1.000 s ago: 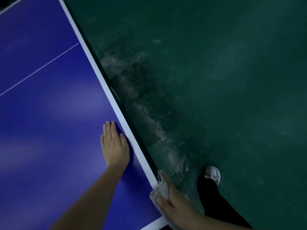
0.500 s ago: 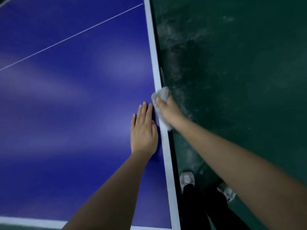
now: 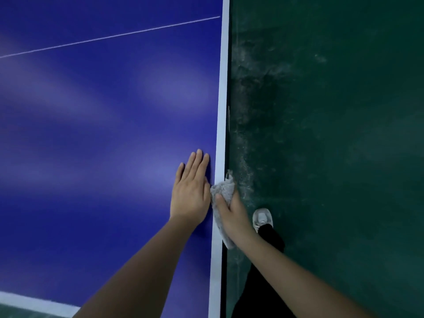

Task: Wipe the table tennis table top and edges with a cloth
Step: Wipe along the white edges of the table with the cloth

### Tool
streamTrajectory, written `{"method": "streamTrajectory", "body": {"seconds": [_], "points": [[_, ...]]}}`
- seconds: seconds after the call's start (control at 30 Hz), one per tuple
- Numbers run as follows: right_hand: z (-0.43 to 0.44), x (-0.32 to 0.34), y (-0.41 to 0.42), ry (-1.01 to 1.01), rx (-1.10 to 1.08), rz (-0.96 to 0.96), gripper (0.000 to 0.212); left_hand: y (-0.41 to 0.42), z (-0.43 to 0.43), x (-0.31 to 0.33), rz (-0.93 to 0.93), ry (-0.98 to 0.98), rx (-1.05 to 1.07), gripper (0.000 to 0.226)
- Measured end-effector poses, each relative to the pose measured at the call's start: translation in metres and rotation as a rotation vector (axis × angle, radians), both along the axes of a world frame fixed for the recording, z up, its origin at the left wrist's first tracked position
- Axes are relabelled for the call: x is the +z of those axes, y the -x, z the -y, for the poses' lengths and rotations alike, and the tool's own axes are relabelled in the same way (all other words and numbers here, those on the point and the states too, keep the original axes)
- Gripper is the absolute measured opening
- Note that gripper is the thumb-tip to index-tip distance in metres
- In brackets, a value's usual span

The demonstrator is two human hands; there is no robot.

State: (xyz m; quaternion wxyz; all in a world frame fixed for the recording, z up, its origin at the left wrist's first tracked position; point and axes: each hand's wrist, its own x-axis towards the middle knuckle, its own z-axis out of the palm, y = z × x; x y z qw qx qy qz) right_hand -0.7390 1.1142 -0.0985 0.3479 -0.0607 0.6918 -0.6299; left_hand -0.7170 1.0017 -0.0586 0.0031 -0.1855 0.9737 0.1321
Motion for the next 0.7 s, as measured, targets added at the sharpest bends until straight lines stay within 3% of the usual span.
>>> {"method": "streamTrajectory", "body": {"seconds": [0.13,0.3,0.4,0.57,0.7], "points": [[0.049,-0.008,0.076,0.015,-0.067,0.018,0.058,0.002,0.0,0.0,-0.011,-0.018,0.006,0.062],[0.109,0.004,0.205,0.019,-0.085,-0.017,0.033,0.002,0.001,0.004,-0.017,-0.061,0.004,0.06],[0.127,0.016,0.25,-0.034,-0.07,0.0,0.041,0.004,0.0,0.007,-0.022,-0.078,0.007,0.061],[0.111,0.023,0.215,0.069,-0.134,0.029,0.042,0.005,0.003,0.007,-0.058,-0.092,0.021,0.059],[0.072,0.01,0.148,0.014,-0.054,0.044,0.059,0.021,0.016,0.009,-0.26,-0.064,0.102,0.047]]}}
